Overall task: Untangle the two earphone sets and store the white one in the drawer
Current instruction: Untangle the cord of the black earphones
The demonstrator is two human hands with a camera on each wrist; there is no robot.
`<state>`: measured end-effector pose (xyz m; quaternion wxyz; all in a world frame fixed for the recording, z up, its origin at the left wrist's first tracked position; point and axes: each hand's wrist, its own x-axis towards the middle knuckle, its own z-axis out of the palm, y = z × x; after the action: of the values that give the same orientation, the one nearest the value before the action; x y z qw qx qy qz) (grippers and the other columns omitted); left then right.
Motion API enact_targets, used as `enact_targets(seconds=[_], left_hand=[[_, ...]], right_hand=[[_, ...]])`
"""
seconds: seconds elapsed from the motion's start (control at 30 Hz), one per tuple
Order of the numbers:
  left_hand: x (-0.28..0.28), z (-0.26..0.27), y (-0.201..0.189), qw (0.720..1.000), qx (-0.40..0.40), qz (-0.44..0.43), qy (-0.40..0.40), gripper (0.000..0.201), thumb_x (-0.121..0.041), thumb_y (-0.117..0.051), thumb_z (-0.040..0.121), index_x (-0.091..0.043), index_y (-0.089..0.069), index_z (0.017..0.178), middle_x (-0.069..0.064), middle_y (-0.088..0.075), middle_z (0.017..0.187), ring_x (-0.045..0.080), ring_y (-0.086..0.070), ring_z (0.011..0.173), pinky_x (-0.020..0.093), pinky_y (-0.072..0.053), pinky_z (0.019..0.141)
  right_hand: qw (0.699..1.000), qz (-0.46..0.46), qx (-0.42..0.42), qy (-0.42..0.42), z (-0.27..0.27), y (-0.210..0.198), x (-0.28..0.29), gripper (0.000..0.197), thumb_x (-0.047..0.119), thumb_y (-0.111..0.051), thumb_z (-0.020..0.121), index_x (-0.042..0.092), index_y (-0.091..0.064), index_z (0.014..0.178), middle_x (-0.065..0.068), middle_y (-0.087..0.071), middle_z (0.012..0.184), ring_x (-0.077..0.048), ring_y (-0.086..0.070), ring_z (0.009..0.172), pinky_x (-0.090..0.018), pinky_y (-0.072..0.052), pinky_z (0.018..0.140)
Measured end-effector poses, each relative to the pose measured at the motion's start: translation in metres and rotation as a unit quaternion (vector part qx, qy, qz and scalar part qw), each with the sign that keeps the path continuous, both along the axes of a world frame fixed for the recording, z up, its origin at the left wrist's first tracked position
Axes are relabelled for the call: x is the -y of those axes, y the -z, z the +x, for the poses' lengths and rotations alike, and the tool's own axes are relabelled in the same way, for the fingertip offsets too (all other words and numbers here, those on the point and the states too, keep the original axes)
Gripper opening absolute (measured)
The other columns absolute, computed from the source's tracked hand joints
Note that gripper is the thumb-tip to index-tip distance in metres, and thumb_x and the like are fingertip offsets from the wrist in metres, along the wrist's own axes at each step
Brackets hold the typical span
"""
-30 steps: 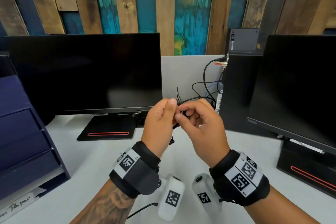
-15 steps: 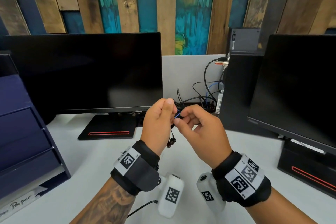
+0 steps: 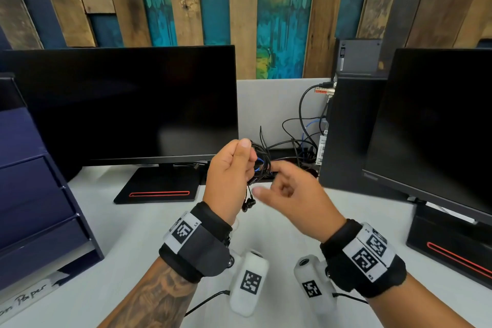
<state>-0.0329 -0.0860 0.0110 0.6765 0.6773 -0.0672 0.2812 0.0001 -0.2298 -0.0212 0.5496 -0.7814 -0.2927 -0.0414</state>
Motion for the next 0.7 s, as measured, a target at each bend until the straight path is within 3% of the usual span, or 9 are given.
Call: enact_targets(seconds=[0.07, 0.17, 0.27, 0.4, 0.5, 0.6, 0.7], left_hand=[[-0.001, 0.001, 0.001, 1.0, -0.005, -0.012, 0.009, 0.036, -0.025, -0.04, 0.106, -0.007, -0.051, 0.076, -0.007, -0.03, 0.056, 0.011, -0.028, 0.054, 0.019, -0.03, 0.053], [-0.002, 0.001, 0.003, 0.999, -0.01, -0.03, 0.024, 0.037, -0.026, -0.04, 0.106, -0.009, -0.05, 0.075, -0.002, -0.028, 0.059, 0.011, -0.027, 0.054, 0.019, -0.029, 0.053], [-0.002, 0.001, 0.005, 0.999, -0.015, -0.027, 0.03, 0.037, -0.026, -0.04, 0.106, -0.009, -0.05, 0.075, -0.001, -0.028, 0.06, 0.012, -0.027, 0.054, 0.02, -0.028, 0.053], [-0.002, 0.001, 0.005, 0.999, -0.02, -0.024, 0.033, 0.037, -0.029, -0.04, 0.106, -0.01, -0.05, 0.076, 0.0, -0.028, 0.06, 0.012, -0.027, 0.054, 0.021, -0.029, 0.052], [-0.003, 0.0, 0.002, 0.999, -0.017, -0.029, 0.036, 0.037, -0.026, -0.039, 0.106, -0.008, -0.05, 0.077, 0.0, -0.027, 0.06, 0.011, -0.027, 0.053, 0.019, -0.03, 0.053], [-0.001, -0.001, 0.002, 0.998, -0.018, -0.029, 0.043, 0.036, -0.025, -0.039, 0.106, -0.007, -0.049, 0.076, -0.001, -0.027, 0.06, 0.01, -0.027, 0.051, 0.02, -0.029, 0.054], [-0.001, -0.002, 0.002, 0.998, -0.021, -0.031, 0.045, 0.037, -0.026, -0.039, 0.106, -0.008, -0.048, 0.075, -0.002, -0.028, 0.06, 0.01, -0.027, 0.052, 0.021, -0.028, 0.053]], right_hand=[[0.998, -0.039, -0.029, -0.035, 0.0, 0.008, -0.002, 0.029, 0.029, -0.077, 0.088, 0.025, -0.066, 0.115, -0.002, -0.061, 0.065, -0.007, -0.052, 0.059, -0.022, -0.045, 0.06], [0.997, -0.015, -0.066, -0.041, -0.002, 0.014, -0.005, 0.012, 0.016, -0.069, 0.094, 0.022, -0.069, 0.104, -0.006, -0.072, 0.073, -0.017, -0.059, 0.063, -0.032, -0.053, 0.065], [0.994, 0.006, -0.093, -0.055, -0.006, 0.011, -0.006, 0.013, 0.009, -0.064, 0.096, 0.018, -0.071, 0.103, -0.007, -0.075, 0.079, -0.016, -0.065, 0.064, -0.031, -0.054, 0.066], [0.986, 0.021, -0.137, -0.093, -0.006, 0.005, -0.005, 0.022, -0.002, -0.055, 0.096, 0.01, -0.072, 0.104, -0.01, -0.072, 0.072, -0.021, -0.061, 0.061, -0.03, -0.053, 0.064], [0.983, 0.024, -0.154, -0.094, -0.005, 0.005, -0.005, 0.023, -0.001, -0.058, 0.095, 0.004, -0.063, 0.117, -0.01, -0.072, 0.072, -0.021, -0.06, 0.06, -0.029, -0.052, 0.063], [0.988, 0.016, -0.132, -0.079, -0.005, 0.006, -0.008, 0.008, 0.008, -0.063, 0.097, 0.011, -0.069, 0.101, -0.01, -0.073, 0.075, -0.017, -0.062, 0.061, -0.032, -0.053, 0.064], [0.987, 0.019, -0.138, -0.079, -0.004, 0.007, -0.008, 0.015, 0.002, -0.058, 0.096, 0.011, -0.071, 0.095, -0.009, -0.074, 0.076, -0.017, -0.064, 0.062, -0.034, -0.053, 0.065]])
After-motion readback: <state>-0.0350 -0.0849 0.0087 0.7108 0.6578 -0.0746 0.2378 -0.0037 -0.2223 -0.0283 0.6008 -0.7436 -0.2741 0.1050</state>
